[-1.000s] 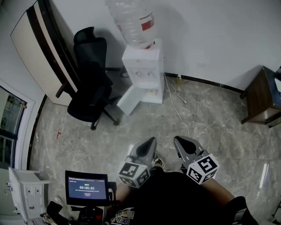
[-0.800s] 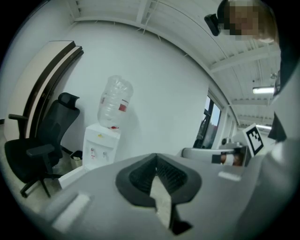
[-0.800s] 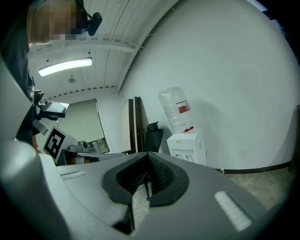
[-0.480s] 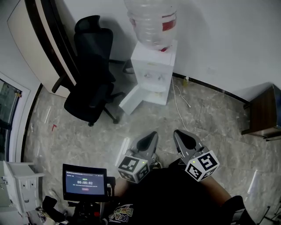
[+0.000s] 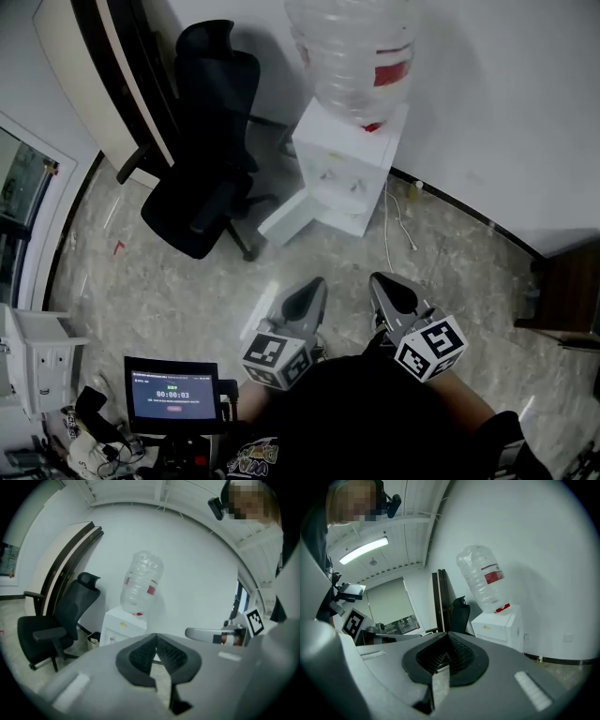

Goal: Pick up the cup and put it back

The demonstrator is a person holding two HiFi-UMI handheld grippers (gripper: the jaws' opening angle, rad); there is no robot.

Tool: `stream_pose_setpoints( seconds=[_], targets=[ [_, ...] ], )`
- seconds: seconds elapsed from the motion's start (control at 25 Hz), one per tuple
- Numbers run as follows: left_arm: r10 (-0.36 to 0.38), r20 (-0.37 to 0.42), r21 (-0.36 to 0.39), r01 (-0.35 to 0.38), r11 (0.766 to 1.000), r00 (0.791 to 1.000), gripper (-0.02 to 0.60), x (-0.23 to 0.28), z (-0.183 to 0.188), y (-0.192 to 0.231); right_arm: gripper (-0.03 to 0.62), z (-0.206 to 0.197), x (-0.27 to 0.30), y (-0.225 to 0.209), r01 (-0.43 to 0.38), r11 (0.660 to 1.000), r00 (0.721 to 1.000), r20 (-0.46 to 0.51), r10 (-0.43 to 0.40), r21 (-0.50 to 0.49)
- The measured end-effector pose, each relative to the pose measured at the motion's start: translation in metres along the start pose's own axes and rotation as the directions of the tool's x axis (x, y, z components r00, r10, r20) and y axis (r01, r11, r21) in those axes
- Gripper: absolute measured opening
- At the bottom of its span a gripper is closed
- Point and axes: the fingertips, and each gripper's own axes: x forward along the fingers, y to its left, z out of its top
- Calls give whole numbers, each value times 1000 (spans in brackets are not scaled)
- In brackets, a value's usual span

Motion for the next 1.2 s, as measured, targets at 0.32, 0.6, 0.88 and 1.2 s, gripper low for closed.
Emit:
stream_pose_setpoints(
  seconds=[0.32,0.6,0.88,1.2],
  targets=[
    [249,45,-68,-246,967,967,5,69,35,-4,21,54,58,-65,-279,955,956,-125,266,-103],
    [441,11,-171,-433,885,897,5,65,34,30,20,39,113,-84,-410,910,883,-277,379,-62],
    [486,22,-178,-475,862,874,5,36,9,44,22,-2,130,-57,-451,891,854,-320,411,-59],
    [370,-41,-99,-372,923,928,5,10,-25,138,37,-56,194,-19,-288,955,914,-318,253,-69]
  ],
)
